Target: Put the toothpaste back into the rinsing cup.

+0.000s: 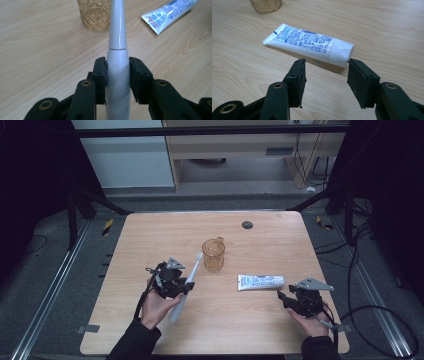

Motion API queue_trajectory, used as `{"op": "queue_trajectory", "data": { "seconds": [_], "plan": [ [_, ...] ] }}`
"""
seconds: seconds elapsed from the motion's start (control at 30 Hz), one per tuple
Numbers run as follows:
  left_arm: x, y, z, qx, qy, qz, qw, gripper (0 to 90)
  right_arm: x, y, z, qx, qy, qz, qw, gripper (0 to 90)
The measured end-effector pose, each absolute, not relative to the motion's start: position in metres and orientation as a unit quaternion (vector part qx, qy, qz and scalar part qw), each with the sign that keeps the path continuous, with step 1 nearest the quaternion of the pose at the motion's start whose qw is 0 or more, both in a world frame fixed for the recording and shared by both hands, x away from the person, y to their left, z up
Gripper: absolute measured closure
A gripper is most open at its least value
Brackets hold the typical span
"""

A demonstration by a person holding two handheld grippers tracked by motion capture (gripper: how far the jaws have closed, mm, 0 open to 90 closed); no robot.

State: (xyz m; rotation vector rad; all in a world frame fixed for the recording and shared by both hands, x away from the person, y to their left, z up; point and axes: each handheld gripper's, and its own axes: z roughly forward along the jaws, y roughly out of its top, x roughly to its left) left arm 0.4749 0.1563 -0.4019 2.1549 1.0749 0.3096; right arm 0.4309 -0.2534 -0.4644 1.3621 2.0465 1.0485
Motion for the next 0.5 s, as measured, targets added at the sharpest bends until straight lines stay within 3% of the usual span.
{"op": "queue_trajectory", "data": {
  "seconds": [0.5],
  "plan": [
    [0.484,0.167,-0.372,0.793,0.421,0.180,0.402,67.4,0.431,-0.254,-0.466,0.497,0.739,0.382,0.248,42.9]
  ]
}}
